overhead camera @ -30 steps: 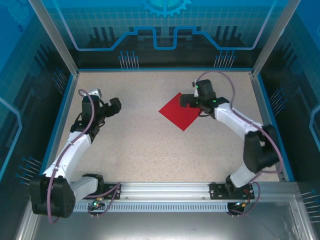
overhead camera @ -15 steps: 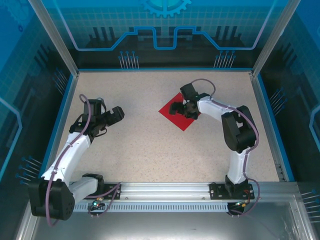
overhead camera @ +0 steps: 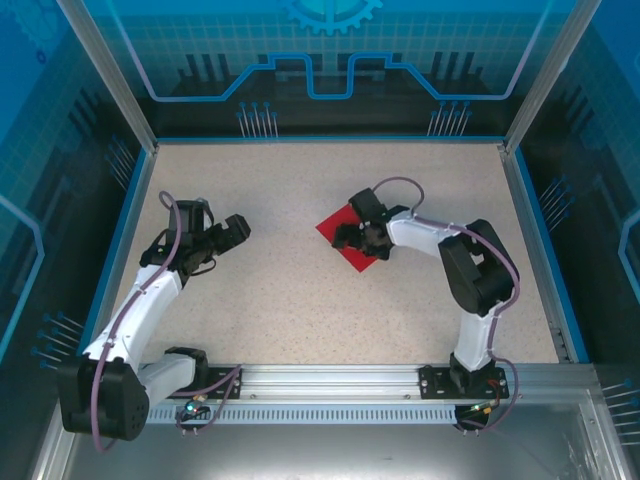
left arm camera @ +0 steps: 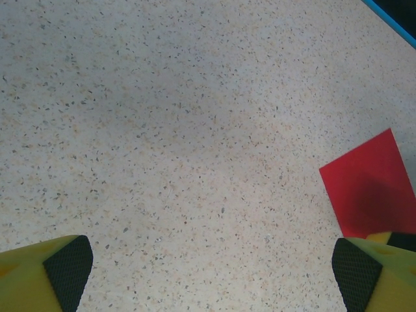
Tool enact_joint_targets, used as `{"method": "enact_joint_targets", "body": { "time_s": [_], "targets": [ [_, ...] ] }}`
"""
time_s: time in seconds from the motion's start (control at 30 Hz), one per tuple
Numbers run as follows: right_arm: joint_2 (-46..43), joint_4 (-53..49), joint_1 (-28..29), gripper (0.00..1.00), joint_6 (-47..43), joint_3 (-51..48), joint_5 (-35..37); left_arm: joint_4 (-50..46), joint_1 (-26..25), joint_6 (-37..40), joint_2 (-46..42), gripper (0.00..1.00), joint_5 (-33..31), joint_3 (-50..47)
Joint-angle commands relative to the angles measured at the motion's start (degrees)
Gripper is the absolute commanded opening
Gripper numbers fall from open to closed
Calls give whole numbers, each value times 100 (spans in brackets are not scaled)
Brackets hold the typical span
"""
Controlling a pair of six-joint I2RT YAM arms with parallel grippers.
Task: Fold a paper plane with a square sheet of paper (pick it up from the middle)
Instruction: Move the square sheet of paper to the center of the table.
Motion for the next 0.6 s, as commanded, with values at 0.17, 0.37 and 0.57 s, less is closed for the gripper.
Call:
{"method": "enact_joint_targets", "body": {
  "time_s": [0.17,0.37,0.57],
  "targets": [
    [-559,-532,1776,99,1907,-1035,-368,58,-95,-138,39,99,269,-204],
    [-1003,-1461,1460,99,308,-77,204,45,-132,-181,116,99,354,-230],
    [-144,-1757,621,98,-1839,1063,-610,79,-173,-278,113,99,336,-309]
  ]
}}
